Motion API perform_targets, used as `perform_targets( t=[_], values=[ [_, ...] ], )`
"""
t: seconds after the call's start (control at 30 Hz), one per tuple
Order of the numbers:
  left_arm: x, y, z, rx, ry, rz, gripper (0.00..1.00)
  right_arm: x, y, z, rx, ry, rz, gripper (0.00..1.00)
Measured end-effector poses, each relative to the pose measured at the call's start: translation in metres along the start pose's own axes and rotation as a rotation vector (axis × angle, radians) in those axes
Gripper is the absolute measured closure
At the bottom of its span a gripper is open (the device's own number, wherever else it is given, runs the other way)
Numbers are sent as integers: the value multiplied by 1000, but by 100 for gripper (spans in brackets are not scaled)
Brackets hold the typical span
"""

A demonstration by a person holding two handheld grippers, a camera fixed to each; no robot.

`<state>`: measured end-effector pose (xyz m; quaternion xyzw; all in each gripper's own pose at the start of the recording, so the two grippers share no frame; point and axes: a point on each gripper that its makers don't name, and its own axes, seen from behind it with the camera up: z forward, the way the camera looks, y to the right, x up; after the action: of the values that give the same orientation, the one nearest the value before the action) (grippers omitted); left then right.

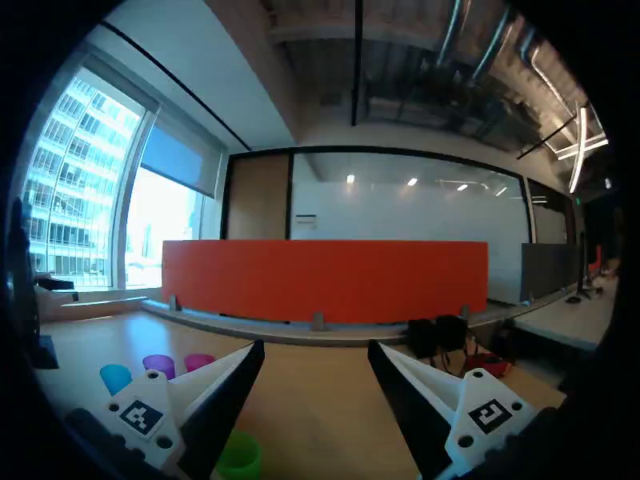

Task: Pour water

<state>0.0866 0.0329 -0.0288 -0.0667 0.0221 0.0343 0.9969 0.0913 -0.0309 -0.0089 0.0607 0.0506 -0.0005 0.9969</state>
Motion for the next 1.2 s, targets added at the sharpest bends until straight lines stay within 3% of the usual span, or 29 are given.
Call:
perform_targets(
  t=[0.37,0.67,1.2],
  values=[
    [0,-7,5,51,5,31,1,1,9,-4,-50,18,40,0],
    [-7,-6,10,75,3,62,2,-4,10,-10,-50,11,49,1],
    [-25,-8,18,127,5,30,2,-11,14,-15,-56,-13,15,1]
  ],
)
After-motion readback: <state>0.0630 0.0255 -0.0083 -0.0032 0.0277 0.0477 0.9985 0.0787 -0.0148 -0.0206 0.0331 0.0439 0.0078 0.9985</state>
